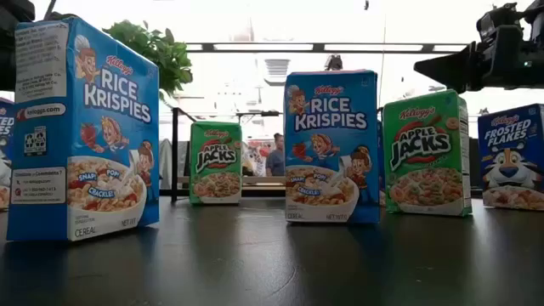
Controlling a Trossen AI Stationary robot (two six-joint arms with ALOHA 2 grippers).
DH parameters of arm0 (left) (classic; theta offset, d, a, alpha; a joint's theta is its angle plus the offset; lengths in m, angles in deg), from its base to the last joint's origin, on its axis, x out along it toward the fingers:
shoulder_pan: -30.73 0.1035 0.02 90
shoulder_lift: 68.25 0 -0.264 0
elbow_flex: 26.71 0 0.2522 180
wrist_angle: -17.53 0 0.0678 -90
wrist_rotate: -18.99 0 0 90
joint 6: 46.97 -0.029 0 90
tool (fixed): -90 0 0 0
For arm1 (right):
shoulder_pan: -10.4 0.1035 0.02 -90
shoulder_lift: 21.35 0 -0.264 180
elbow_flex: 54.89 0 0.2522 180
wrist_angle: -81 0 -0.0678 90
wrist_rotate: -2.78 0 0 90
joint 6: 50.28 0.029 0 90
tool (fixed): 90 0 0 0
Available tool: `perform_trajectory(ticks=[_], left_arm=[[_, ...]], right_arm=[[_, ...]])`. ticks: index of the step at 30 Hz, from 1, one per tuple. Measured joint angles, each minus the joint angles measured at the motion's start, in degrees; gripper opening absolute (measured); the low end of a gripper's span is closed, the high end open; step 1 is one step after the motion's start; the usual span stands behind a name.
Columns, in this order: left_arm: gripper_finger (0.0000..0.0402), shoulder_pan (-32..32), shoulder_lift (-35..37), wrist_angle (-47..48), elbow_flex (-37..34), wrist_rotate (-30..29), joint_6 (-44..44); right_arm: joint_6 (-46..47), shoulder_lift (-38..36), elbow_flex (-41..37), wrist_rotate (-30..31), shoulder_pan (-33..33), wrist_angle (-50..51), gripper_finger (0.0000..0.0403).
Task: Stack cereal on shelf
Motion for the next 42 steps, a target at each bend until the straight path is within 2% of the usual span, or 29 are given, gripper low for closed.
perform_trajectory(ticks=[38, 42], left_arm=[[0.0000, 0.0, 0.0, 0.0, 0.0, 0.0, 0.0], [0.0000, 0.0, 0.0, -0.7, 0.0, 0.8, 5.0]], right_arm=[[0.0, 0.0, 0.0, 0.0, 0.0, 0.0, 0.0018], [1.0, 0.0, 0.0, 0.0, 0.0, -0.1, 0.0018]])
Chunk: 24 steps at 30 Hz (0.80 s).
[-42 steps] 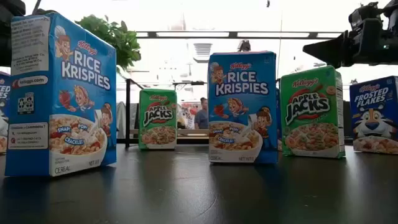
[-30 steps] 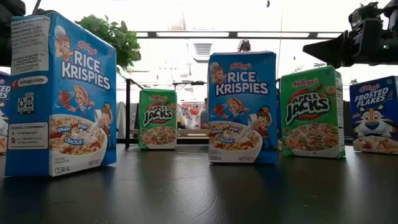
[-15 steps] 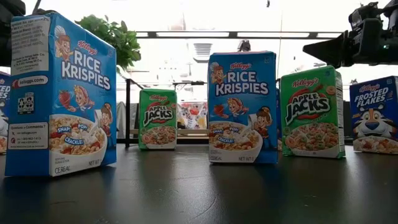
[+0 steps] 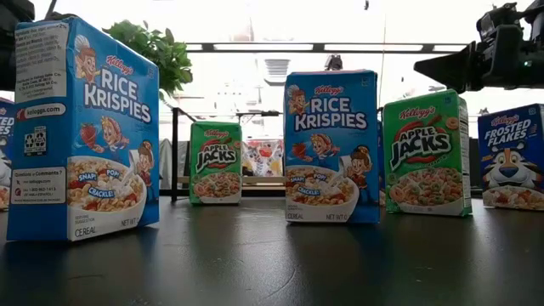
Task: Stack cereal on shelf
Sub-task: Put the top green cereal box on the shelf
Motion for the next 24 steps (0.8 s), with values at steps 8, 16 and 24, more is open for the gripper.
perform_trajectory(ticks=[8, 16, 24], left_arm=[[0.0000, 0.0, 0.0, -6.7, 0.0, 0.0, 6.1], [0.0000, 0.0, -0.1, -13.0, 0.0, 0.1, 15.7], [0.0000, 0.0, -4.7, -24.4, 0.0, 8.0, 13.6]], right_arm=[[3.6, 0.0, 0.0, 0.0, 0.0, -0.9, 0.0018], [3.9, 0.1, 0.4, 0.0, 0.0, -0.5, 0.0018], [3.6, 2.0, 0.7, -6.4, 0.0, -14.0, 0.0018]])
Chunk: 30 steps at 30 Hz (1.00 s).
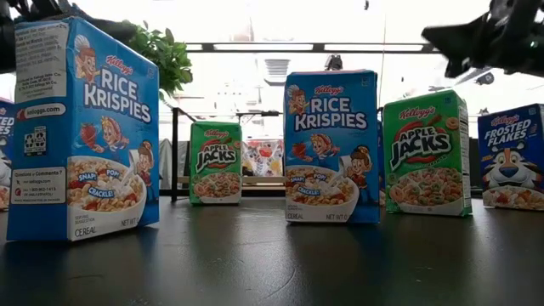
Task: Stack cereal on shelf
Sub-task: Put the top green cereal box on the shelf
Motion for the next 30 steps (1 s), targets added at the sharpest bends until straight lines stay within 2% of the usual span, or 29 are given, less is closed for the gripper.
perform_trajectory(ticks=[6, 10, 15, 23, 30], left_arm=[[0.0000, 0.0, -9.5, -10.5, 0.1, 1.2, -3.7], [0.0000, 0.0, -17.9, -10.3, 3.7, 2.6, -4.2], [0.0000, 0.0, -29.7, -7.9, 12.1, 2.6, -9.1], [0.0000, 0.0, -45.3, 24.0, 31.0, 2.6, -10.9], [0.0000, 0.0, -56.7, 42.1, 43.0, 2.6, -11.7]], right_arm=[[-0.7, 4.6, 0.1, -0.2, 0.0, -10.0, 0.0018], [-0.9, 8.6, 0.1, -0.2, 0.0, -16.3, 0.0018], [-2.7, 13.3, 0.5, 0.3, 0.0, -22.7, 0.0018], [-5.4, 20.1, 5.7, 0.2, 0.0, -22.9, 0.0018], [-9.3, 25.8, 9.4, 0.2, 0.0, -22.8, 0.0018]])
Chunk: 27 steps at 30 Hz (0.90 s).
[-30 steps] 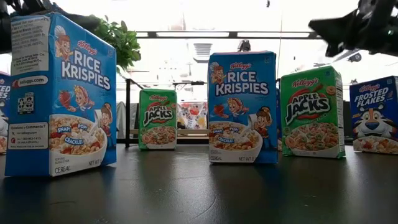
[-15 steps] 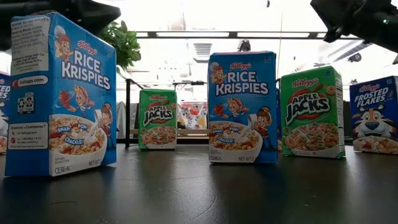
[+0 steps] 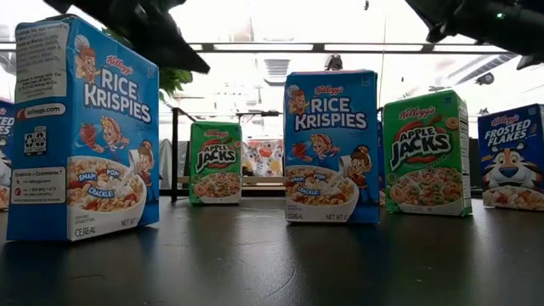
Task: Stack cereal on shelf
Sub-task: Put the top green cereal box on the shelf
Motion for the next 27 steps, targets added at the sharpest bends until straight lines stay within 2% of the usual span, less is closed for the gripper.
perform_trajectory(ticks=[6, 13, 16, 19, 27], left_arm=[[0.0000, 0.0, -7.9, 12.5, 8.3, 0.0, -1.9], [0.0000, 1.4, -13.2, 19.9, 15.0, 0.2, -4.8], [0.0009, 3.6, -13.6, 21.6, 17.1, 4.3, -5.7], [0.0039, 6.6, -13.5, 22.0, 18.6, 8.9, -5.7], [0.0183, 12.8, -14.0, 21.3, 18.9, 9.4, -5.8]], right_arm=[[-2.7, 3.5, 3.8, 0.0, 0.0, 0.4, 0.0018], [-5.9, 7.2, 8.3, 0.0, 0.0, 2.6, 0.0018], [-6.0, 8.3, 10.5, 0.0, 0.0, 5.6, 0.0018], [-6.5, 8.7, 12.6, 0.1, 0.0, 9.4, 0.0018], [-6.9, 8.0, 14.2, 0.2, 0.0, 11.0, 0.0018]])
